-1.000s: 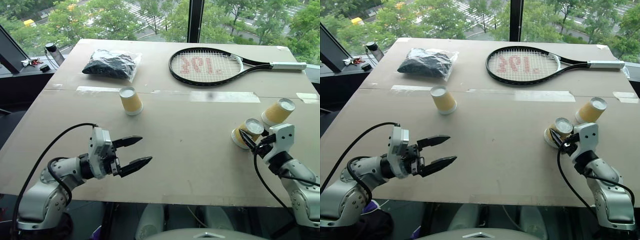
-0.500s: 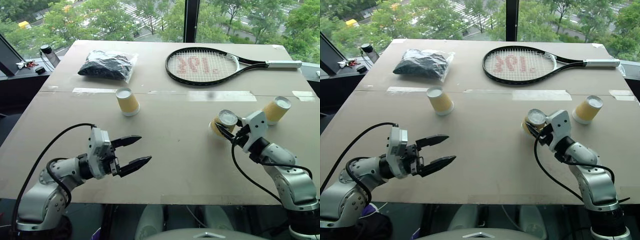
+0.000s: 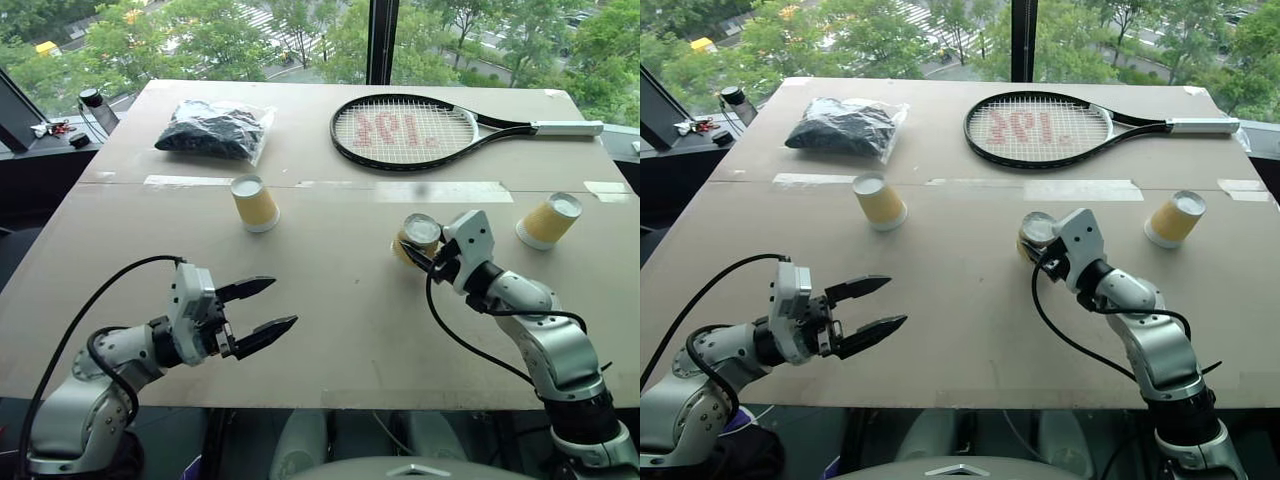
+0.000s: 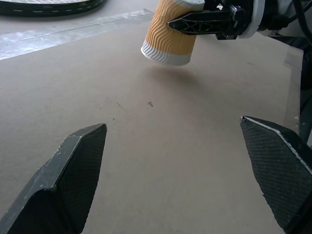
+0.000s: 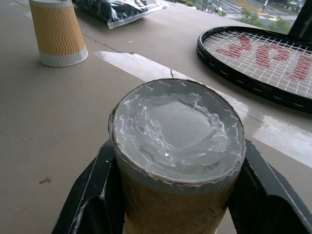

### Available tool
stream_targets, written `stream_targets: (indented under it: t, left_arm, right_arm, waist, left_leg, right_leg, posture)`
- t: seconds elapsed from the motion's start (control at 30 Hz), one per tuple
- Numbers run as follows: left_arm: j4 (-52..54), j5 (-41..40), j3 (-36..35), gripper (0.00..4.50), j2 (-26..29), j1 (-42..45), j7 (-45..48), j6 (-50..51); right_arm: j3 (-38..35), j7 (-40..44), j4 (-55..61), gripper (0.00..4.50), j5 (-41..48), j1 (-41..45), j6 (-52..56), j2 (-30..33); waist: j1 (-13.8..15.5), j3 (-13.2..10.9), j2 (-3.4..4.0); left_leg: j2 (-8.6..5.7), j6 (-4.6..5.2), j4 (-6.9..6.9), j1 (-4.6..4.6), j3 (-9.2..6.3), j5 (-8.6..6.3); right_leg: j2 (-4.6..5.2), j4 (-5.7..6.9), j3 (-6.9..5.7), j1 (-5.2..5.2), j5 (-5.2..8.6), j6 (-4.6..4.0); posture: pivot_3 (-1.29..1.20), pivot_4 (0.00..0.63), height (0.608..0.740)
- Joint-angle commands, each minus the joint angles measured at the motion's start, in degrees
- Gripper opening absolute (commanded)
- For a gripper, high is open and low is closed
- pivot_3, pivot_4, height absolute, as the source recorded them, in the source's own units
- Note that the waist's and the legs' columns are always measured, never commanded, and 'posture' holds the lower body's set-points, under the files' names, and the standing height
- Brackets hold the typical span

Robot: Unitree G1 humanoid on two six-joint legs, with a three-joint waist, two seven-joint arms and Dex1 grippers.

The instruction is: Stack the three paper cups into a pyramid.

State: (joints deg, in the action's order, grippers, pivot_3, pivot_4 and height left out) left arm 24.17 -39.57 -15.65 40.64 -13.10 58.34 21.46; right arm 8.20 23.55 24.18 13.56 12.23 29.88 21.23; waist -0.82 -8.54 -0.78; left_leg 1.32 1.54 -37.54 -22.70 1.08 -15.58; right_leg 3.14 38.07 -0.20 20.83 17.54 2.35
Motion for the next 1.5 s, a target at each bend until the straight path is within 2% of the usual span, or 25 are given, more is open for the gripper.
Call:
stream_targets:
  t: [0.03, 0.13, 0.23, 0.27, 0.33, 0.5, 0.63, 0.73, 0.83, 0.97, 1.13, 1.33, 1.5]
  left_arm:
    - [1.53, -0.11, -1.57, 4.5, -0.19, -0.49, -0.18, -1.32]
    - [0.61, 0.28, -1.48, 4.5, -0.59, -0.43, -1.03, -1.43]
    - [-0.87, 0.56, -1.82, 4.5, -1.18, 1.05, -3.09, -1.18]
    - [-1.11, 0.55, -1.92, 4.5, -1.23, 1.32, -3.46, -1.11]
    - [-2.88, 1.71, -2.36, 4.5, -1.53, 2.65, -5.29, -1.72]
    - [-6.53, 2.73, -3.69, 4.5, -1.58, 6.48, -9.72, -0.12]
    - [-11.85, 3.68, -4.86, 4.5, 0.01, 11.55, -10.95, 0.48]
    - [-17.99, 5.96, -4.2, 4.5, 1.87, 18.14, -11.64, 0.53]
    - [-23.61, 8.71, -2.6, 4.5, 2.9, 25.25, -13.08, 1.34]
    - [-31.64, 12.64, 1.07, 4.5, 2.99, 34.55, -13.37, 1.48]
    - [-42.46, 17.08, 5.2, 4.5, 0.64, 45.47, -14.22, -0.11]
    - [-51.08, 21.6, 8.37, 4.5, -1.61, 51.62, -12.68, -4.32]
    - [-55.22, 23.34, 9.28, 4.5, -2.41, 53.45, -11.32, -6.33]
  right_arm:
    - [0.89, -0.04, -0.56, 1.94, -0.96, 2.18, -0.82, -1.26]
    - [2.01, 0.04, -3.86, 1.94, -2.22, 2.89, -1.66, -2.09]
    - [2.11, 0.79, -6.46, 3.34, -2.48, 2.63, -2.29, -2.47]
    - [1.95, 0.87, -6.59, 4.0, -2.6, 2.61, -2.47, -2.38]
    - [0.67, 1.64, -5.39, 4.48, -1.87, 2.32, -2.88, -1.78]
    - [-3.09, 6.39, 0.57, 4.48, 3.27, 0.61, -4.19, 0.15]
    - [-7.97, 15.0, 7.7, 4.48, 11.0, -3.69, -4.81, 5.85]
    - [-13.11, 21.63, 12.06, 4.48, 17.49, -7.89, -5.68, 11.06]
    - [-16.95, 23.64, 14.35, 4.48, 21.28, -10.28, -5.51, 13.75]
    - [-20.07, 24.41, 17.71, 4.48, 24.81, -13.24, -5.56, 15.58]
    - [-21.01, 22.64, 20.82, 4.48, 25.09, -17.38, -6.5, 15.51]
    - [-22.21, 20.71, 23.61, 4.48, 27.19, -20.4, -6.94, 14.86]
    - [-22.54, 20.13, 24.97, 4.48, 27.83, -22.69, -7.53, 15.02]
  waist:
    - [0.0, 0.0, 0.0]
    - [0.0, 0.0, 0.0]
    - [0.17, 0.0, -0.01]
    - [0.15, 0.0, -0.01]
    - [0.09, 0.0, 0.0]
    - [0.13, -0.01, -0.01]
    - [0.44, -0.02, -0.03]
    - [0.3, -0.01, -0.1]
    - [0.35, -0.04, -0.16]
    - [0.3, -0.04, -0.17]
    - [0.29, -0.07, -0.26]
    - [0.25, -0.08, -0.3]
    - [0.34, -0.09, -0.32]
  left_leg:
    - [0.0, 0.0, 0.0, 0.0, 0.0, 0.0]
    - [0.0, 0.0, 0.0, 0.0, 0.0, 0.0]
    - [-0.01, 0.0, 0.0, -0.02, -0.01, 0.0]
    - [-0.02, 0.0, 0.0, -0.02, 0.0, 0.0]
    - [-0.02, 0.0, 0.0, -0.01, 0.0, 0.0]
    - [-0.02, 0.01, 0.0, -0.04, -0.01, -0.01]
    - [-0.02, 0.02, 0.0, -0.07, -0.04, -0.01]
    - [-0.03, 0.03, 0.0, -0.07, -0.08, -0.02]
    - [-0.03, 0.04, 0.0, -0.06, -0.12, -0.02]
    - [-0.05, 0.03, -0.02, -0.05, -0.11, -0.02]
    - [-0.05, -0.09, -0.05, -0.11, -0.06, 0.06]
    - [-0.04, -0.18, -0.16, -0.13, 0.0, 0.11]
    - [-0.04, -0.2, -0.26, -0.18, -0.02, 0.12]
  right_leg:
    - [0.0, 0.0, 0.0, 0.0, 0.0, 0.0]
    - [-0.01, 0.0, -0.01, 0.01, 0.0, 0.0]
    - [-0.01, -0.01, -0.03, 0.01, 0.0, 0.0]
    - [-0.01, 0.0, -0.03, 0.01, 0.0, 0.0]
    - [-0.01, 0.0, -0.03, 0.01, 0.0, 0.0]
    - [-0.04, 0.0, -0.04, 0.03, 0.0, 0.01]
    - [-0.01, -0.01, -0.09, 0.02, -0.01, 0.02]
    - [-0.02, -0.03, -0.14, 0.0, -0.01, 0.02]
    - [-0.03, 0.0, -0.17, -0.03, -0.01, 0.02]
    - [-0.1, 0.02, -0.26, -0.04, -0.01, 0.03]
    - [-0.13, 0.0, -0.3, 0.0, -0.02, 0.04]
    - [-0.15, 0.03, -0.3, 0.01, -0.02, 0.05]
    - [-0.15, 0.04, -0.31, 0.0, -0.02, 0.05]
  posture:
    - [0.0, 0.15, 0.74]
    - [0.0, 0.15, 0.74]
    - [0.0, 0.15, 0.74]
    - [0.0, 0.15, 0.74]
    - [0.0, 0.15, 0.74]
    - [0.0, 0.15, 0.74]
    - [0.0, 0.15, 0.74]
    - [0.0, 0.15, 0.74]
    - [0.0, 0.15, 0.74]
    - [0.0, 0.15, 0.74]
    - [0.0, 0.15, 0.74]
    - [0.0, 0.15, 0.74]
    - [0.0, 0.15, 0.74]
